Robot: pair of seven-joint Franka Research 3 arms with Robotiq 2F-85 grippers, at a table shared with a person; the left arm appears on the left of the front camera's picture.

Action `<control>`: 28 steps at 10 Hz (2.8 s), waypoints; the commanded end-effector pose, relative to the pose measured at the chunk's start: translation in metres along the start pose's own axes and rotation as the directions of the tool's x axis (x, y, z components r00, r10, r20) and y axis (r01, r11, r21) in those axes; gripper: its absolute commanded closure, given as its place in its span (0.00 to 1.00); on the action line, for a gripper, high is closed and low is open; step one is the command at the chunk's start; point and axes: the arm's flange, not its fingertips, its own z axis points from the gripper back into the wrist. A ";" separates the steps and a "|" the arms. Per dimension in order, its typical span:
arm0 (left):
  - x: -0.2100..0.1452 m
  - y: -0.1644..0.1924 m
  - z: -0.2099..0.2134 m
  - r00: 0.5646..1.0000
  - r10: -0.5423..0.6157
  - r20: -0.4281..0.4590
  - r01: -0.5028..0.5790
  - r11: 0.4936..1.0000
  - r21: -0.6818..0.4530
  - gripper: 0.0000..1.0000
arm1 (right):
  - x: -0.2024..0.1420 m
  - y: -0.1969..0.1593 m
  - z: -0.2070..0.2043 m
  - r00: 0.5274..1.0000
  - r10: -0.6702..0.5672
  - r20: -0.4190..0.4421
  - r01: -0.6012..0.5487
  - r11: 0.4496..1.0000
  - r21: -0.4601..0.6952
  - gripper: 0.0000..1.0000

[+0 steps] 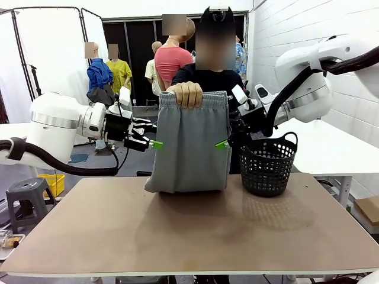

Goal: Fold the training pants.
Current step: Grab both ends of the Training pants handed by a person.

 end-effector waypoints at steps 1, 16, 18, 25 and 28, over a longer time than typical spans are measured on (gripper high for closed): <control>-0.003 0.013 -0.010 0.995 0.012 0.102 -0.010 1.000 -0.014 0.00 | -0.002 -0.010 -0.003 0.996 -0.018 0.087 0.017 1.000 0.013 0.00; 0.002 0.019 0.008 0.995 -0.046 0.093 0.029 0.984 0.175 0.00 | 0.004 -0.028 -0.011 0.986 -0.019 0.165 0.009 0.998 0.060 0.00; 0.001 0.024 -0.006 0.993 -0.017 0.116 0.006 0.995 0.100 0.00 | 0.007 -0.033 -0.017 0.986 -0.015 0.168 0.009 0.999 0.038 0.00; 0.003 0.030 -0.027 0.986 0.044 0.164 -0.047 0.999 0.010 0.59 | 0.006 -0.041 -0.010 0.949 -0.134 0.287 0.124 0.991 0.051 0.59; 0.002 0.033 -0.030 0.980 0.094 0.176 -0.099 0.995 0.016 1.00 | 0.002 -0.041 -0.008 0.947 -0.167 0.274 0.147 0.985 0.090 1.00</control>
